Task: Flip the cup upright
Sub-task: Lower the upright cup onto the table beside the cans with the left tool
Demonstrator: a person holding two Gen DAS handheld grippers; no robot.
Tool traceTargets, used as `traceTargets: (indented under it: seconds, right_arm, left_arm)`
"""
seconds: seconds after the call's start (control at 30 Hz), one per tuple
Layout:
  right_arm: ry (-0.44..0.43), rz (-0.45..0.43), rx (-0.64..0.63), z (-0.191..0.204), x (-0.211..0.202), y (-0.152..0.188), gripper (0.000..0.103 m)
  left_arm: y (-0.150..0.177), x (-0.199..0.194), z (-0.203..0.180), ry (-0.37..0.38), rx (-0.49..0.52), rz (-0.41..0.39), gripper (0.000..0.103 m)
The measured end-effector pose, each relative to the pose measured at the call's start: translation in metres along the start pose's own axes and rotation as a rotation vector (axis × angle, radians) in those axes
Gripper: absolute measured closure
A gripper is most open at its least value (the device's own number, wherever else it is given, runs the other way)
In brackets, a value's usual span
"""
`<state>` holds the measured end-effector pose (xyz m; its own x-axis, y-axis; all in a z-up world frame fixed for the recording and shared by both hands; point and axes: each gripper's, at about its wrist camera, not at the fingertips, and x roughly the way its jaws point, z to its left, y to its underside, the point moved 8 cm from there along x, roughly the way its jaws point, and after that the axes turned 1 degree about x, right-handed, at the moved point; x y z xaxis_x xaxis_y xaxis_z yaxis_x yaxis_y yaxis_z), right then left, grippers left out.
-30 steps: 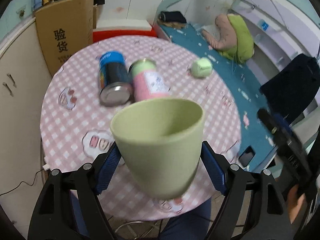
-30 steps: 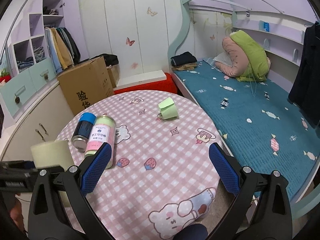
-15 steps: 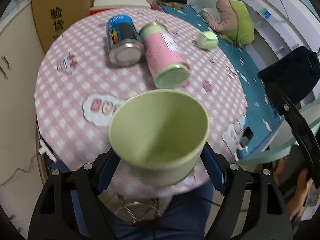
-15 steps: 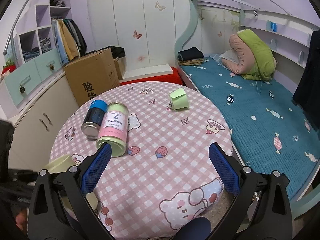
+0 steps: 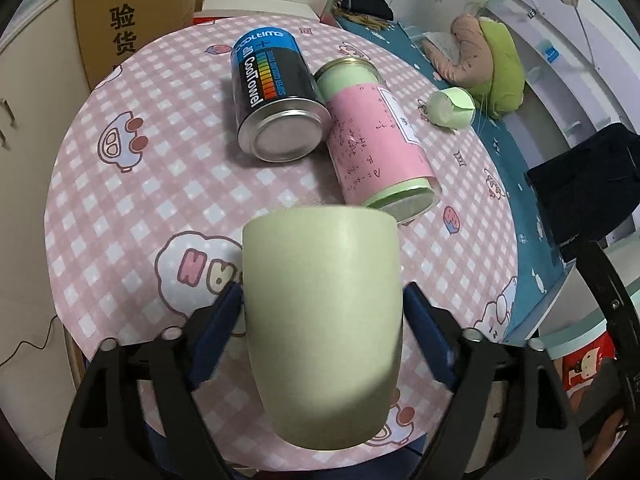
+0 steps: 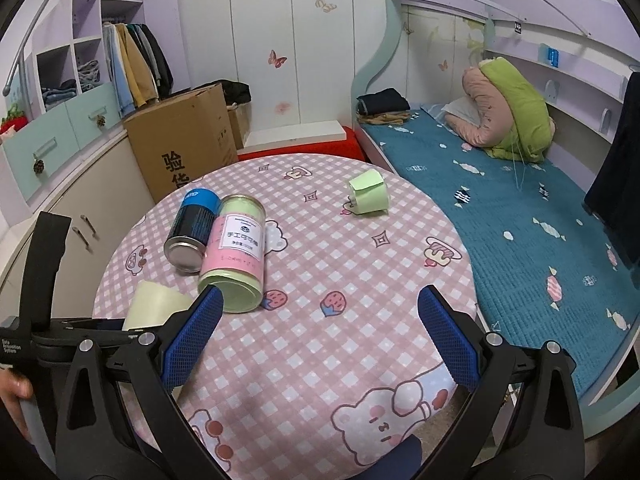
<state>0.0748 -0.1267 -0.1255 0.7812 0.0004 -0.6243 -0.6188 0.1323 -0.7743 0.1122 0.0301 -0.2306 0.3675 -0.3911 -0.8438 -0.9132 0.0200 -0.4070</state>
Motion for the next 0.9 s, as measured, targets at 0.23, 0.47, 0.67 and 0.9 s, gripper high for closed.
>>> traceTargets:
  seconds: [0.23, 0.47, 0.67, 0.9]
  right_arm:
    - [-0.060, 0.034, -0.007, 0.033, 0.003, 0.001, 0.005]
    - [-0.153, 0.132, -0.026, 0.092, 0.025, 0.020, 0.005]
    - [-0.216, 0.249, 0.021, 0.120, 0.055, 0.038, 0.005]
    - [-0.253, 0.346, 0.062, 0.137, 0.085, 0.052, 0.005]
  left_arm:
    - [0.004, -0.035, 0.008, 0.093, -0.010, -0.070, 0.010]
    - [0.001, -0.076, 0.052, -0.093, -0.001, -0.203, 0.009]
    - [-0.007, -0.080, 0.091, -0.174, -0.005, -0.211, 0.009]
    - [-0.011, -0.069, 0.111, -0.192, -0.017, -0.198, 0.009]
